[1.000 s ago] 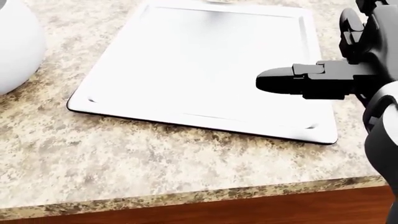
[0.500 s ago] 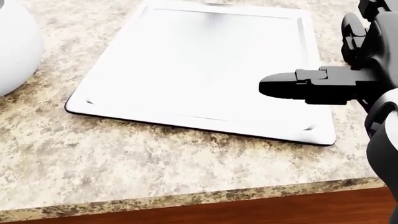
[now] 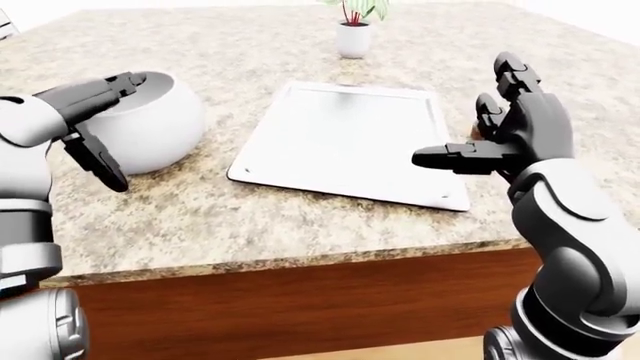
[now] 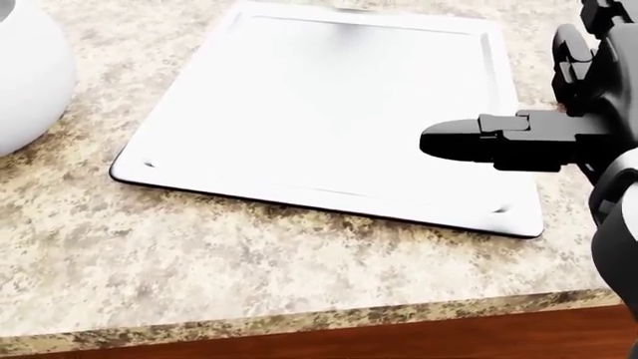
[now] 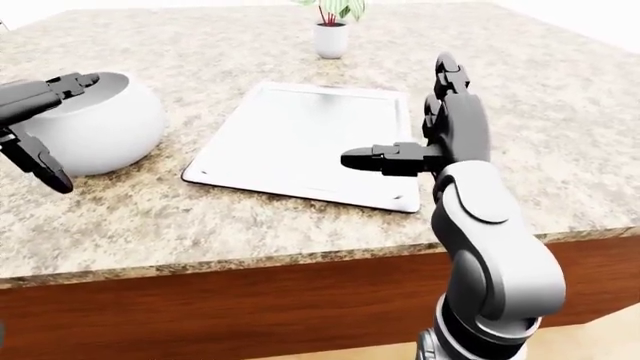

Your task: Pick up the bowl with cake and place it on the tray. Pick up the cupcake and place it on the tray.

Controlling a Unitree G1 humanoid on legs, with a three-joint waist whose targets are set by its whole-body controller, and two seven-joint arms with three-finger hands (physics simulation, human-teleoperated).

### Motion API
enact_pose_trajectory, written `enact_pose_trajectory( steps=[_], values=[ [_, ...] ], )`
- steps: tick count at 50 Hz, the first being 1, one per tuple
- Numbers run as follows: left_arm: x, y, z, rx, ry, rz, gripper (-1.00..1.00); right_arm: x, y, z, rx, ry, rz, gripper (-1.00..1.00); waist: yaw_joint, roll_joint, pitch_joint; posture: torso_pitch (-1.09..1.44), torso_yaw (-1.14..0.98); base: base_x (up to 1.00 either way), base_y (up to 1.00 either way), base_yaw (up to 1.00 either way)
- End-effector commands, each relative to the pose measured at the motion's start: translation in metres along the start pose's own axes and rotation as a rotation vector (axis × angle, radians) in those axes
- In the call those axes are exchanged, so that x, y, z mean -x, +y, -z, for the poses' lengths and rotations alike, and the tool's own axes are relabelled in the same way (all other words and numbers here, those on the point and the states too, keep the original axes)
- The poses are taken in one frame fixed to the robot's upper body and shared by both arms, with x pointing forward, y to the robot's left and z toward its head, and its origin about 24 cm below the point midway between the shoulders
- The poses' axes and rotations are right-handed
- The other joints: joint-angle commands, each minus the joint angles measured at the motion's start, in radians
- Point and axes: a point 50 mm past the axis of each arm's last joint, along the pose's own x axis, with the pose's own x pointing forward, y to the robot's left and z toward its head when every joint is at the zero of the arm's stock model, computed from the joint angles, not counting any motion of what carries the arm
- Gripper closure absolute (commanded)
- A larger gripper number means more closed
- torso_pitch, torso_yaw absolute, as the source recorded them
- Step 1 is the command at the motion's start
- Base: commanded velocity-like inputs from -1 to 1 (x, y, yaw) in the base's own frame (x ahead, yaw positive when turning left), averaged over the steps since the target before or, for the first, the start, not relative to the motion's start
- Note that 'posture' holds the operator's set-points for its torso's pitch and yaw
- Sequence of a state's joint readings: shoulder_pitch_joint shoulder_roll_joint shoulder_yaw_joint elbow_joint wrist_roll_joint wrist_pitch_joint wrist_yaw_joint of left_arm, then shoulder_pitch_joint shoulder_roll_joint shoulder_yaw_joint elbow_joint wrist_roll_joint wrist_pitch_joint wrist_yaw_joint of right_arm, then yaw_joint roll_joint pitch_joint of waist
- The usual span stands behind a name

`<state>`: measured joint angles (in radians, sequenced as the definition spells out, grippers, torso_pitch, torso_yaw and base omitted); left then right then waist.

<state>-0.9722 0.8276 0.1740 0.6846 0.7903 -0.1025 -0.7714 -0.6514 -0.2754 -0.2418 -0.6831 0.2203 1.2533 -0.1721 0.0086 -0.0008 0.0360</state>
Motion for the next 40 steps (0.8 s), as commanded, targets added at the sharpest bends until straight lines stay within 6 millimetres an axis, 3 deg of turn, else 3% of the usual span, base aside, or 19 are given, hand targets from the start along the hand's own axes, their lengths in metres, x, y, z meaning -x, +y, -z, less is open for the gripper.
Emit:
enact_pose_trajectory(
  steps=[1,5,6,24,40],
  values=[
    [0.007,0.022,-0.007,-0.037,-0.002,-0.064,-1.0,0.003,-0.001,-0.013,-0.004,-0.079,0.009,-1.0,0.0,0.007,-0.025,0.0,0.0,0.0,0.0,0.0],
    [0.009,0.028,-0.013,-0.095,0.012,-0.044,-0.92,0.002,-0.003,-0.012,-0.007,-0.079,0.013,-1.0,0.0,0.005,-0.026,0.0,0.0,0.0,0.0,0.0],
    [0.01,0.03,-0.015,-0.091,0.013,-0.033,1.0,0.002,-0.003,-0.011,-0.012,-0.077,0.013,-1.0,-0.001,0.004,-0.025,0.0,0.0,0.0,0.0,0.0],
    [0.015,0.023,-0.026,-0.148,-0.018,0.01,0.98,0.004,-0.006,-0.007,-0.025,-0.082,0.029,-1.0,0.002,-0.004,-0.024,0.0,0.0,0.0,0.0,0.0],
    [0.036,0.11,-0.082,-0.088,-0.133,-0.172,0.98,0.003,-0.007,-0.007,-0.025,-0.085,0.029,-1.0,0.006,-0.023,-0.014,0.0,0.0,0.0,0.0,0.0]
  ],
)
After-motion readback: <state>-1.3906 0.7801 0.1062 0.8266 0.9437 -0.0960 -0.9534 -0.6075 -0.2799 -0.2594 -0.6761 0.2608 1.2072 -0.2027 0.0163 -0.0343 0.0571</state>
